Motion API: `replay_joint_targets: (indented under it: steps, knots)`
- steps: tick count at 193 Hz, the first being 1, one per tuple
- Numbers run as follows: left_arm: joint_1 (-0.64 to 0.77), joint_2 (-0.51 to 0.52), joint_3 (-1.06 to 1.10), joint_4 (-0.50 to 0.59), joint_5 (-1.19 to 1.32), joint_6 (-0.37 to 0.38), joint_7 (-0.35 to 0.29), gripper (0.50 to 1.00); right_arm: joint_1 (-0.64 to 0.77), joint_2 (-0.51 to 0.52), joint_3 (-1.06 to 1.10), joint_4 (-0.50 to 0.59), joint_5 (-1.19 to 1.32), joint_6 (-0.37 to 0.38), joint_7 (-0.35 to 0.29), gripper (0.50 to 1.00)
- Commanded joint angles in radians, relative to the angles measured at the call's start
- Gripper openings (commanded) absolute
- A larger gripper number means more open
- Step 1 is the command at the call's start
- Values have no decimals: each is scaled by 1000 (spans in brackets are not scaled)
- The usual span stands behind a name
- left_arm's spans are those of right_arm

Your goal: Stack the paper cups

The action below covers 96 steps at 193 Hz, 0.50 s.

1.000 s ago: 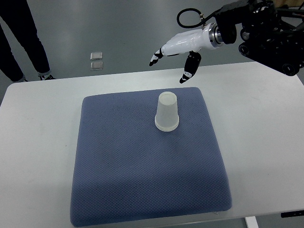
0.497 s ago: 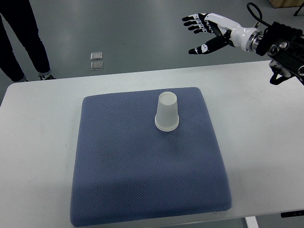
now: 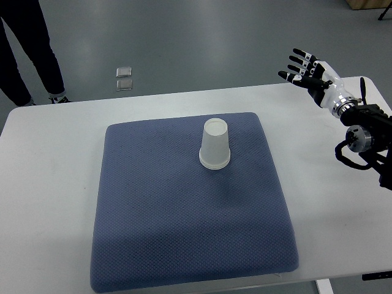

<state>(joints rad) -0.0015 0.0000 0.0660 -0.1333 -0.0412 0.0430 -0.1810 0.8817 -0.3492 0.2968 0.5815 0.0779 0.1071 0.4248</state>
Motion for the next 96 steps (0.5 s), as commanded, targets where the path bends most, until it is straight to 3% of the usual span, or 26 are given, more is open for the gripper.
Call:
replay_joint_targets:
  steps: [1,40,96]
  knots:
    - [0,0,0,1,0,0,0,1000,-23,13,1,-3,121,-3,3,899]
    - [0,0,0,0,0,0,0,1000,-50,52,94,-19,270,3,3,899]
    - [0,0,0,1,0,0,0,1000,-76,130,225,-12,261,13,12,901]
